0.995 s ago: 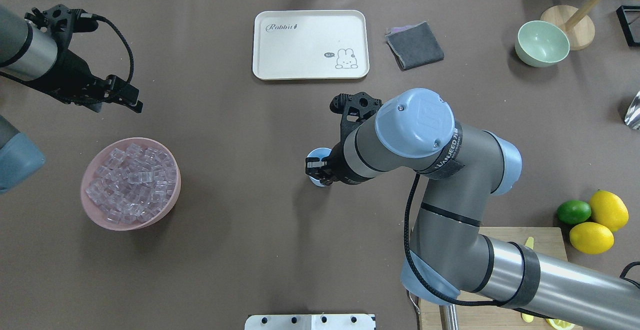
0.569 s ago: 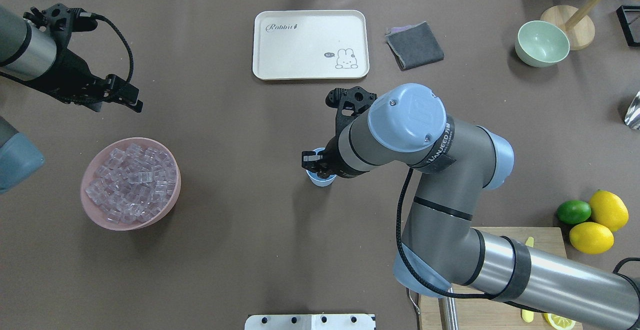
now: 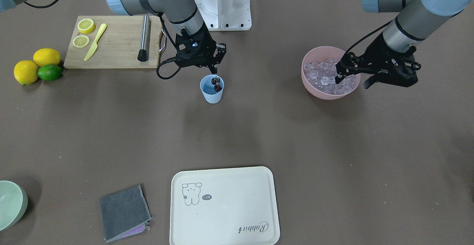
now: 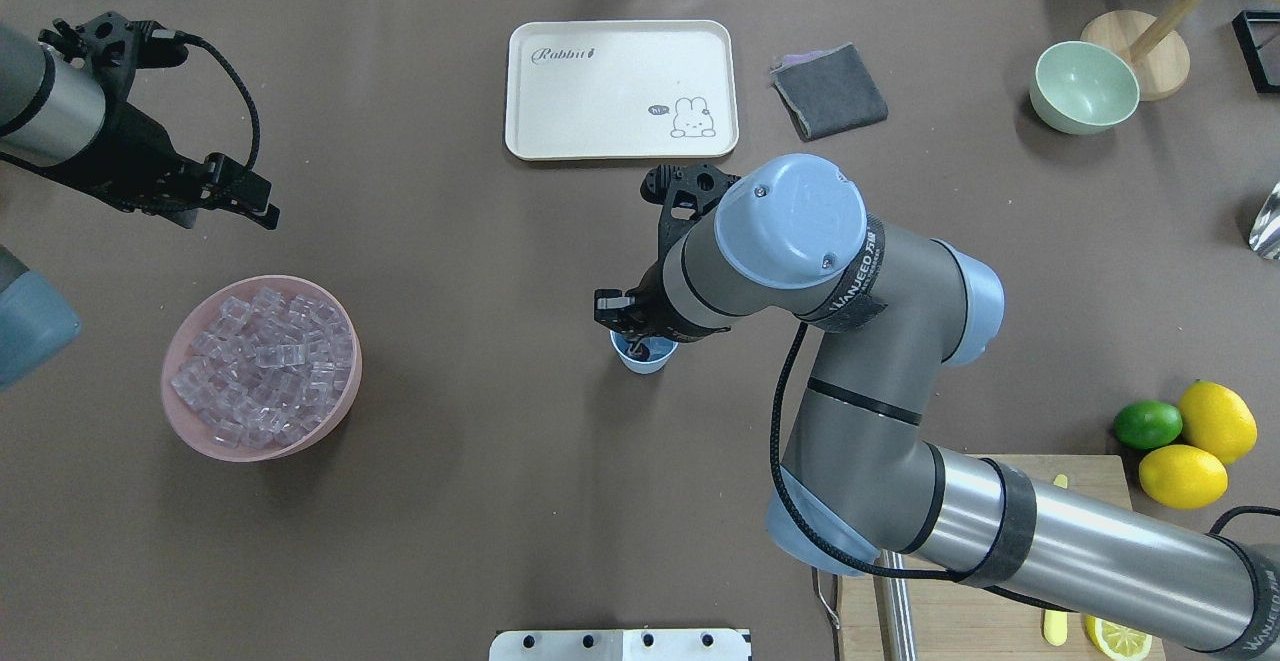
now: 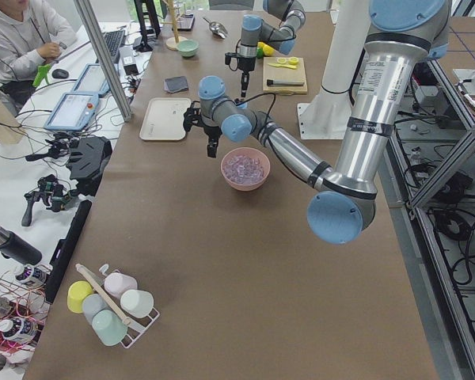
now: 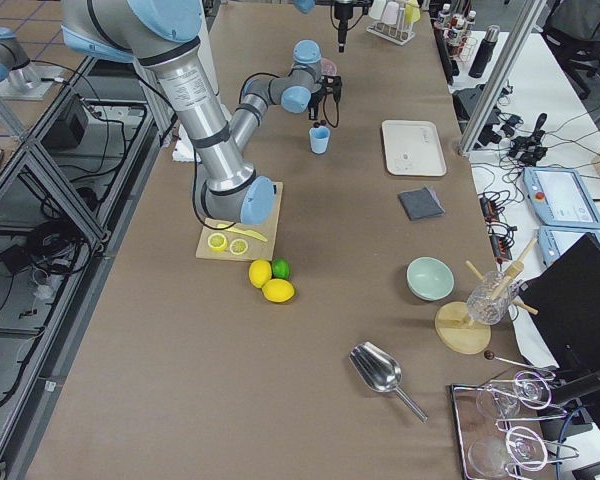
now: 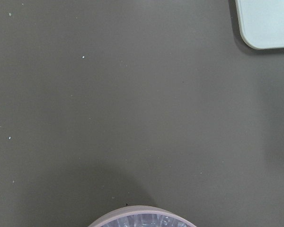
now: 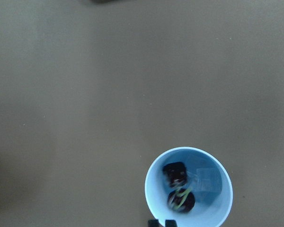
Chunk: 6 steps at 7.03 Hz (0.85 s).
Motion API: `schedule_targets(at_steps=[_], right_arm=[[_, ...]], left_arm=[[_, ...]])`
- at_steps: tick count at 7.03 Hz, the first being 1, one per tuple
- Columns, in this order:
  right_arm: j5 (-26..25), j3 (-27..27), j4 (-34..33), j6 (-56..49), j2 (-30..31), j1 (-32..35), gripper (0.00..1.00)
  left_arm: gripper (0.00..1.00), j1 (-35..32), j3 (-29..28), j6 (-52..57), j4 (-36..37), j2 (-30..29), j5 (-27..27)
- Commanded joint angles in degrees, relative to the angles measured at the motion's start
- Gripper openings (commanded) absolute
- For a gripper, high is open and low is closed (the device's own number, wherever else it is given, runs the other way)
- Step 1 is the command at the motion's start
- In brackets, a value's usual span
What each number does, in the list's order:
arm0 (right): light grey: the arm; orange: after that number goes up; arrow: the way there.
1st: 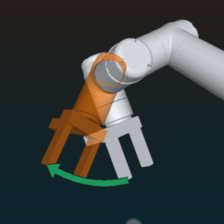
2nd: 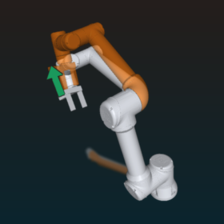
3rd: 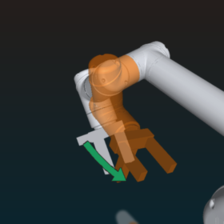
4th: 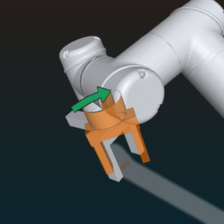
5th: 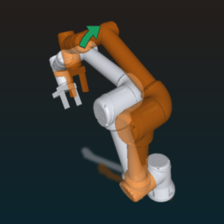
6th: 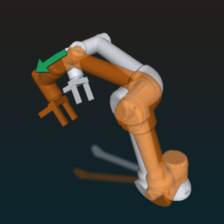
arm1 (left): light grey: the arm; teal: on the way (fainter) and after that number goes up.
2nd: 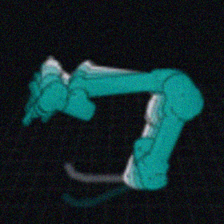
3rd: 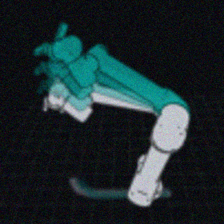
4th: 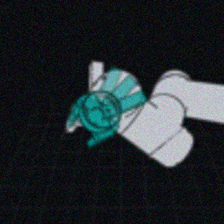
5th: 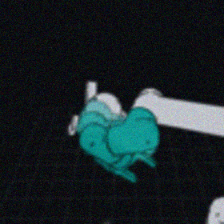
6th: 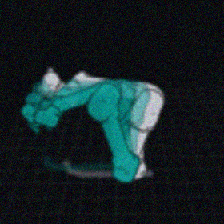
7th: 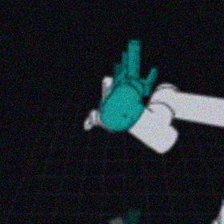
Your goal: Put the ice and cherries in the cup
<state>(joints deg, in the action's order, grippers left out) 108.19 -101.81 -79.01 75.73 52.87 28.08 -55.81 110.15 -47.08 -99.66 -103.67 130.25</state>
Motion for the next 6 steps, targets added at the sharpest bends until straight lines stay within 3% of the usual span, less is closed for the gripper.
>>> schedule_targets(at_steps=[1,3,4,6], right_arm=[[-1.1,0.6,-0.2,0.1,-0.1,0.1,0.98],[1.0,-0.6,-1.4,-0.1,1.6,3.4,0.98],[6.5,-3.4,-5.8,-4.2,4.3,8.5,0.98],[14.3,-8.6,-11.7,-22.0,12.2,19.0,0.98]], left_arm=[[0.97,0.0,0.1,-0.1,0.0,0.0,0.0],[0.97,-1.2,0.6,0.4,0.4,0.0,0.2],[0.97,-3.8,0.8,1.8,0.5,0.7,0.8],[0.97,-13.1,1.6,21.2,5.2,7.0,3.2]])
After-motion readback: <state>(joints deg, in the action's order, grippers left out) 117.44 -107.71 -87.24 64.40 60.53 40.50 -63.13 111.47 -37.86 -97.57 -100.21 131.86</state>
